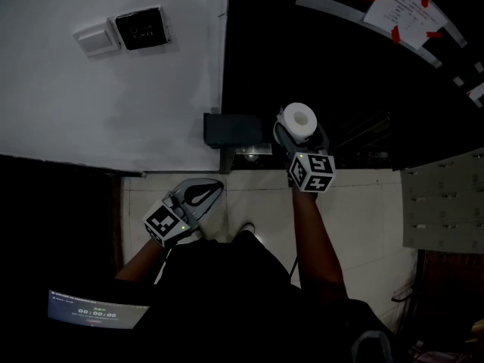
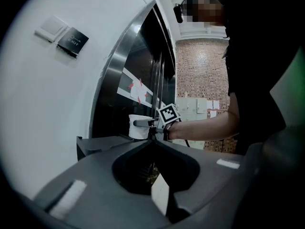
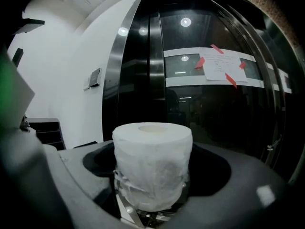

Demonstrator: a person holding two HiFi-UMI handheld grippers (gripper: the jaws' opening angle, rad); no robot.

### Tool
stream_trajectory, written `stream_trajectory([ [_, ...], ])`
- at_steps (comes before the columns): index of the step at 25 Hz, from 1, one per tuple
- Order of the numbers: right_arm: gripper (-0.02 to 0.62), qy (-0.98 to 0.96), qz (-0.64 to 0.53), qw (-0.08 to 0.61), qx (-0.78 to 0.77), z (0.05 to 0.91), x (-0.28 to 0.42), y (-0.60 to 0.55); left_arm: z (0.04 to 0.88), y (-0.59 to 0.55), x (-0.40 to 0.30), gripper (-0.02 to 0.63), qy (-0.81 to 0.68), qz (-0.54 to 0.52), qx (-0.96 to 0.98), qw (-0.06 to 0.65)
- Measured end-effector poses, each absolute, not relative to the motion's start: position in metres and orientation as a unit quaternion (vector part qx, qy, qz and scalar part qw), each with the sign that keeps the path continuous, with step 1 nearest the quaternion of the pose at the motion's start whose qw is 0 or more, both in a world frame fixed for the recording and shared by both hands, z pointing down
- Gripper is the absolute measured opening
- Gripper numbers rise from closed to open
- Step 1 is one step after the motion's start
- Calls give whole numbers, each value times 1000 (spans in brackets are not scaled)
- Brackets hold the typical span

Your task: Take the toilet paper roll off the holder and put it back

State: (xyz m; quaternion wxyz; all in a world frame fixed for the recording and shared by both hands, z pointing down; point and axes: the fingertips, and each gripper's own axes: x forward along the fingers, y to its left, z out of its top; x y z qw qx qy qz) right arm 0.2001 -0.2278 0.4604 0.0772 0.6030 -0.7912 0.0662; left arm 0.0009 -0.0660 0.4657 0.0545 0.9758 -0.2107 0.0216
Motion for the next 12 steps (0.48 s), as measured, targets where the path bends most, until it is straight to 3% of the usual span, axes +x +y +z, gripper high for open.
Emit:
stream_trajectory([
  [6, 439, -790, 84, 66, 604, 471, 202, -228, 464, -63, -3, 5, -220, 24, 974, 58],
  [12, 439, -724, 275, -130, 619, 515, 235, -227, 466, -59, -10, 5, -225, 27, 972, 59],
])
